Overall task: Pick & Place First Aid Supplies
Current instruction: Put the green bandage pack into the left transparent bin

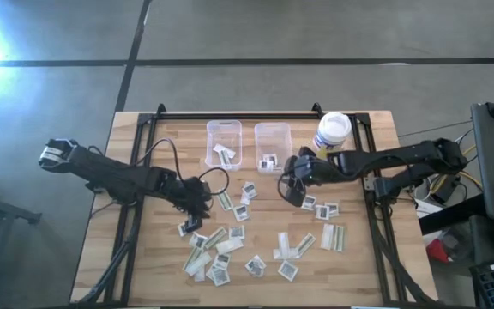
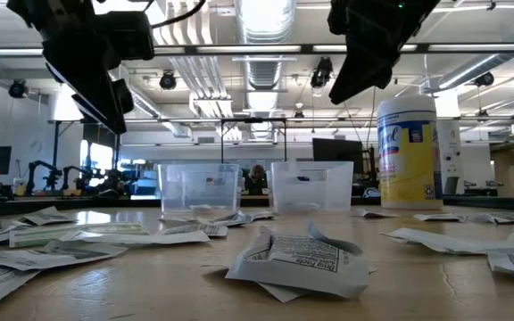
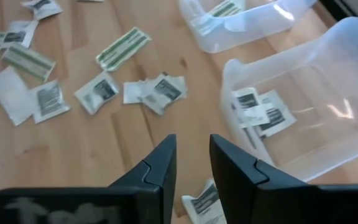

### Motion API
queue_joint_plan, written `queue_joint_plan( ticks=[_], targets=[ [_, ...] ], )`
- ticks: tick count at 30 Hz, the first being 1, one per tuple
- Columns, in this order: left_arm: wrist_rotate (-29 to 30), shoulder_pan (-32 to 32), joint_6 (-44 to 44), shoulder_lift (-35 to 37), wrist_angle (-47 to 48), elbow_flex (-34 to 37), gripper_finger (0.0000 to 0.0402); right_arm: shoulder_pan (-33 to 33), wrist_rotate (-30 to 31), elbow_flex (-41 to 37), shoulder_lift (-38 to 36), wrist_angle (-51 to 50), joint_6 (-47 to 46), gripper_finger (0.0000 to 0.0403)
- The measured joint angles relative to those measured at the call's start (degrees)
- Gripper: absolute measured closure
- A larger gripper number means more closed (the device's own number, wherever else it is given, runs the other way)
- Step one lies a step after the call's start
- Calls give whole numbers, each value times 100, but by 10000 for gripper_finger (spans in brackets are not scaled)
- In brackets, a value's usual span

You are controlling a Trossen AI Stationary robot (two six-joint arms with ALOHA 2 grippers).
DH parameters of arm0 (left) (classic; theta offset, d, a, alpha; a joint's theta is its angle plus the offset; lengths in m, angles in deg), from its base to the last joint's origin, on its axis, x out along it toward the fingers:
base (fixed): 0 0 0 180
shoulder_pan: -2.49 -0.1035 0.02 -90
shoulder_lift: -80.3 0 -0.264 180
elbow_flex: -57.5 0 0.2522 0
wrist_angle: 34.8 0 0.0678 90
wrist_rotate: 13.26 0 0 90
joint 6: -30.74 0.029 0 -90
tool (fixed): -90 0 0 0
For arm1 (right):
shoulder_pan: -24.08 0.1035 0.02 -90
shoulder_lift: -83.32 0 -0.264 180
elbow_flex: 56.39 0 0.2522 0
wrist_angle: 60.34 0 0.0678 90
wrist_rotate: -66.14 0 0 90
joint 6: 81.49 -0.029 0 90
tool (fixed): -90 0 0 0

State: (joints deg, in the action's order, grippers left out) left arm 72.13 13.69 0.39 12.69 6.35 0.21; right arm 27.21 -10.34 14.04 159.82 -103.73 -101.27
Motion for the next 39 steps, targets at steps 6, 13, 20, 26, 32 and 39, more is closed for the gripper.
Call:
queue_joint_plan(
  ticks=[6,13,20,26,32,39],
  targets=[
    [-582,0,-1215,-31,-865,290,280,179,8,-5,114,24,-33,319],
    [-659,0,-2188,-178,-1450,662,280,255,7,-10,158,40,-24,329],
    [-712,7,-2378,-512,-1704,739,280,354,4,-10,158,51,-23,326],
    [-928,11,-2428,-1005,-1789,736,280,387,2,-10,158,171,-18,319],
    [-1147,11,-2598,-1354,-2116,736,280,387,-2,-10,158,173,13,323],
    [-1208,11,-2667,-1579,-2197,736,280,387,-2,-10,158,170,25,334]
  ],
)
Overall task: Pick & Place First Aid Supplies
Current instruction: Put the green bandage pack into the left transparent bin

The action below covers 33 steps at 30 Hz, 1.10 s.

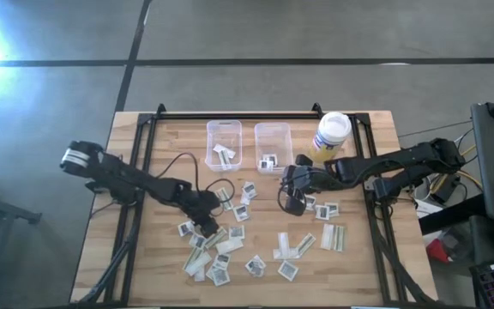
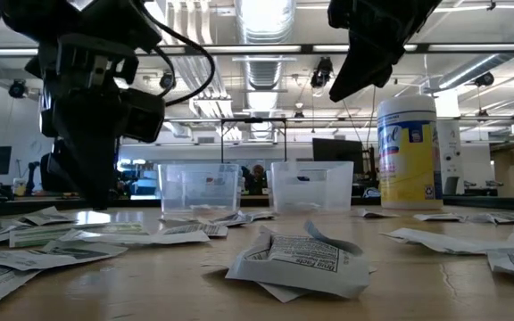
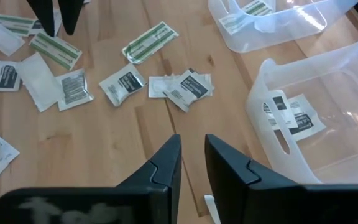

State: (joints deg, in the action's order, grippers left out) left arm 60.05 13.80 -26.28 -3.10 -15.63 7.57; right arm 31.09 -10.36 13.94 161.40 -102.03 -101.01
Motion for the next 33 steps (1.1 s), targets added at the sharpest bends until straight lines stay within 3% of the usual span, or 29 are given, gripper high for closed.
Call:
queue_joint_plan(
  ticks=[15,33],
  targets=[
    [-149,0,-2,-414,-162,0,280,0,0,0,0,-4,1,319],
    [-492,-4,107,-679,-520,-2,280,0,0,0,0,-4,3,332]
  ],
)
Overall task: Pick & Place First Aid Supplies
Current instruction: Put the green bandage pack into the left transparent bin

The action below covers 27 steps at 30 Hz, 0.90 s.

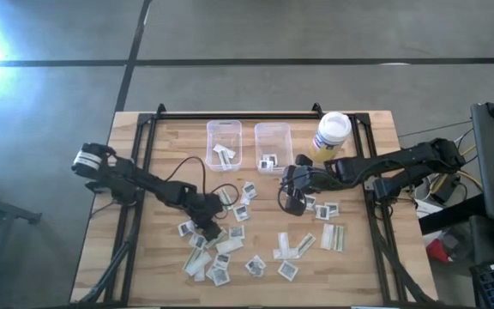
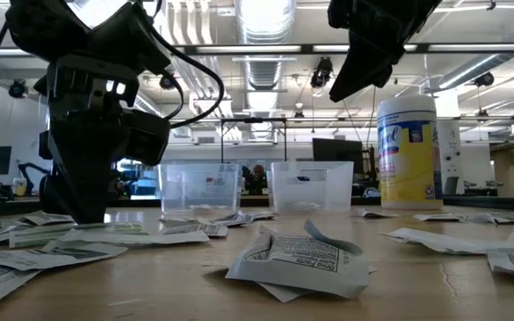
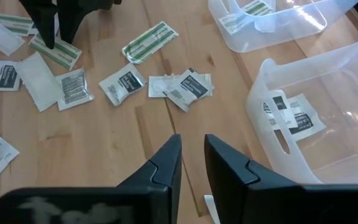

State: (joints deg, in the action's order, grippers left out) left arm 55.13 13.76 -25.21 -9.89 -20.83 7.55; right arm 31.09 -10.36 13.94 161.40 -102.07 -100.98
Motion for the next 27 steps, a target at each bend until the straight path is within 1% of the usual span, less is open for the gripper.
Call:
queue_joint_plan(
  ticks=[4,7,11,16,17,22,27],
  targets=[
    [2,0,82,2,9,-2,286,0,0,0,1,0,0,326],
    [2,0,90,4,23,-2,303,0,0,0,2,0,-1,323],
    [-33,7,192,9,30,-2,339,0,0,0,2,0,-2,322],
    [-39,7,338,13,28,-2,390,0,0,0,2,0,-2,330],
    [-49,7,342,13,26,-2,395,0,0,0,2,0,-2,332],
    [-158,7,361,25,28,-2,400,0,0,0,2,0,-2,339],
    [-190,4,442,174,30,-2,401,120,-9,0,2,-11,-1,337]
  ],
)
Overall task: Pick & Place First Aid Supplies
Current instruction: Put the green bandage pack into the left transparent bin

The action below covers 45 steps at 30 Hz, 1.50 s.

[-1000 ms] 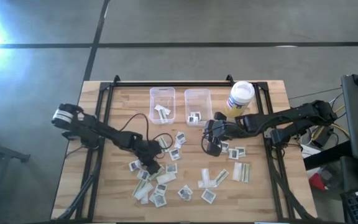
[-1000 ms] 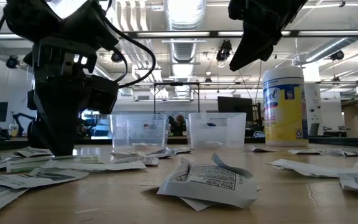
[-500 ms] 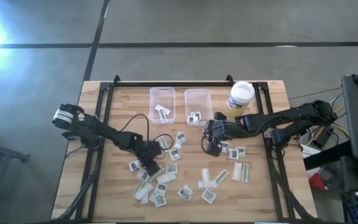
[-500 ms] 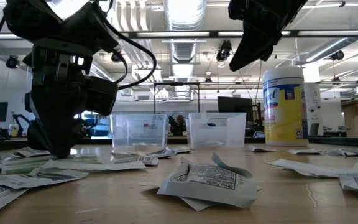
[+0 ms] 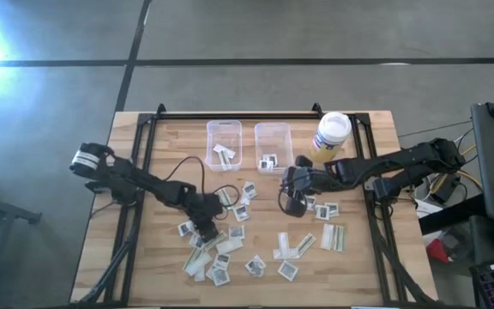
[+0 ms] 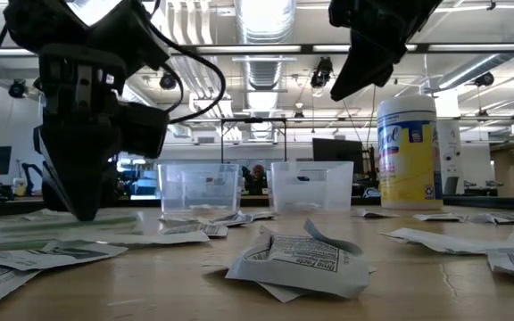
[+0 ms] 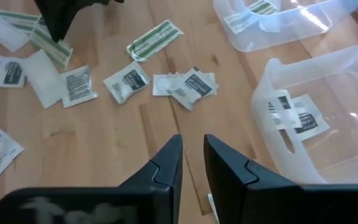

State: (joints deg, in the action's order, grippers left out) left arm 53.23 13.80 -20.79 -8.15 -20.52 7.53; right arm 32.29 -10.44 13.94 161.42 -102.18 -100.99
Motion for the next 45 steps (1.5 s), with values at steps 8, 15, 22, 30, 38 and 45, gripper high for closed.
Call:
queue_joint_plan(
  ticks=[8,15,22,30,38,45],
  targets=[
    [198,-198,208,729,189,0,401,403,-5,-2,0,-7,1,344],
    [533,-590,601,1497,724,0,401,721,2,-2,-2,-7,-2,341],
    [519,-691,801,1791,856,0,401,807,4,-2,-4,-7,-1,346],
    [496,-660,776,1251,846,0,356,807,10,-2,-4,-4,-1,340],
    [52,-674,206,597,742,0,273,807,17,-2,-4,-4,-1,345],
    [5,-658,35,343,498,0,263,807,17,-2,-4,0,-3,348]
  ],
)
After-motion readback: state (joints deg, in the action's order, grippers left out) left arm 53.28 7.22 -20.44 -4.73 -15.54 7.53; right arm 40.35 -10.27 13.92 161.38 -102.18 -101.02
